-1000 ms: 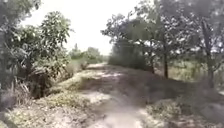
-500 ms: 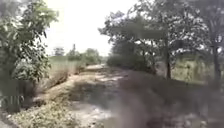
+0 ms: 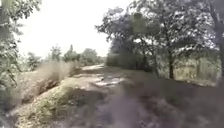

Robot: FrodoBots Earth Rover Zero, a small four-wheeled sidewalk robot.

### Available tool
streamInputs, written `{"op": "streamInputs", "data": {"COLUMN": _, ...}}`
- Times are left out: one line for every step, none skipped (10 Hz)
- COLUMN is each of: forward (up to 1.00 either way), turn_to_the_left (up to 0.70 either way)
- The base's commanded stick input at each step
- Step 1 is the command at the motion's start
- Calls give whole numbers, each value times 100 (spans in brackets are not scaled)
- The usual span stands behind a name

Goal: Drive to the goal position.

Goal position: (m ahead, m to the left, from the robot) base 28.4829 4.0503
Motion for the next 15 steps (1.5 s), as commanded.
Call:
{"op": "streamInputs", "data": {"forward": 85, "turn_to_the_left": 0}}
{"op": "streamInputs", "data": {"forward": 85, "turn_to_the_left": 0}}
{"op": "streamInputs", "data": {"forward": 85, "turn_to_the_left": 4}}
{"op": "streamInputs", "data": {"forward": 85, "turn_to_the_left": 34}}
{"op": "streamInputs", "data": {"forward": 85, "turn_to_the_left": 32}}
{"op": "streamInputs", "data": {"forward": 85, "turn_to_the_left": 14}}
{"op": "streamInputs", "data": {"forward": 85, "turn_to_the_left": 0}}
{"op": "streamInputs", "data": {"forward": 85, "turn_to_the_left": 0}}
{"op": "streamInputs", "data": {"forward": 85, "turn_to_the_left": 0}}
{"op": "streamInputs", "data": {"forward": 85, "turn_to_the_left": 0}}
{"op": "streamInputs", "data": {"forward": 85, "turn_to_the_left": 0}}
{"op": "streamInputs", "data": {"forward": 85, "turn_to_the_left": 0}}
{"op": "streamInputs", "data": {"forward": 85, "turn_to_the_left": 0}}
{"op": "streamInputs", "data": {"forward": 85, "turn_to_the_left": 14}}
{"op": "streamInputs", "data": {"forward": 85, "turn_to_the_left": 28}}
